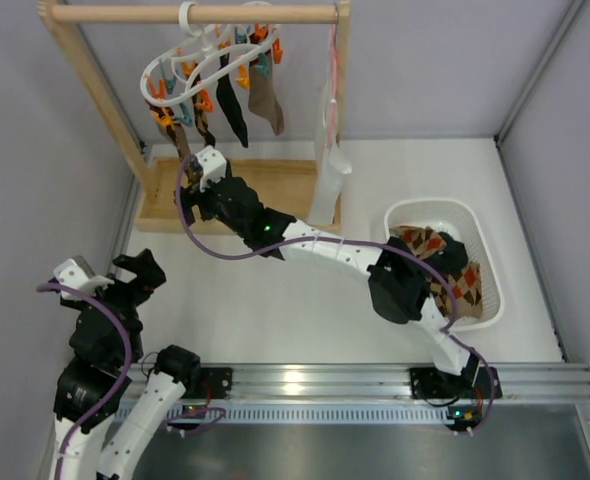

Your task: Remove the socks clipped to the hanger

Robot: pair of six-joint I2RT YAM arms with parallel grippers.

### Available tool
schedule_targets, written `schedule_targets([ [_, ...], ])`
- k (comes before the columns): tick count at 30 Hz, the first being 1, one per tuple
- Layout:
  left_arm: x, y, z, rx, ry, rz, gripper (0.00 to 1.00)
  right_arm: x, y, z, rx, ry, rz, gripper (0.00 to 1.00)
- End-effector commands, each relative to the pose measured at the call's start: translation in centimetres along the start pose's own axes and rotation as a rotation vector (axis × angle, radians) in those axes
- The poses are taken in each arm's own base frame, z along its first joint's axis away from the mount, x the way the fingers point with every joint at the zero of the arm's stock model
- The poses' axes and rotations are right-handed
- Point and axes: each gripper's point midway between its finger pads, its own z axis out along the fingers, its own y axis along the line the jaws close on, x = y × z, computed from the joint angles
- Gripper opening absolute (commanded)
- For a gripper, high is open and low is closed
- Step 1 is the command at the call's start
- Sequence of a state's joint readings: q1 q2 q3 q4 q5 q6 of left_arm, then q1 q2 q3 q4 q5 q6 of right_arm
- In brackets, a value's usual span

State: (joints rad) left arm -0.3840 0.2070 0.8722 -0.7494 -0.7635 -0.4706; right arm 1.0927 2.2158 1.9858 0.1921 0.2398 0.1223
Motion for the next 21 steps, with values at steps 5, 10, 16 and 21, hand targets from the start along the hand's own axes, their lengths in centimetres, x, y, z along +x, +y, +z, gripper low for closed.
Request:
schedule_targets([
  [5,-0.6,-1.1,0.2,0.037,-0.017,-0.029,0.98,-2.3,-2.3,4.3,0.062,-0.092,-0.016,0.76],
  [10,-0.5,-1.3,0.2,0.048,-0.011,-0.028,0.98,-1.4,-3.8,6.8,0.039,-0.142,-0.021,0.44],
  [16,-0.3,-1.6,0.3,0.055,0.002,-0.022,0.98,-1.9,-3.7,5.2,0.023,-0.175,-0.049,0.07],
  [21,-0.7,-3.1,0.2,0.113,0.026,-0.02,0.98,-4.5,-2.9,2.1,-0.001,-0.202,-0.054,0.04],
])
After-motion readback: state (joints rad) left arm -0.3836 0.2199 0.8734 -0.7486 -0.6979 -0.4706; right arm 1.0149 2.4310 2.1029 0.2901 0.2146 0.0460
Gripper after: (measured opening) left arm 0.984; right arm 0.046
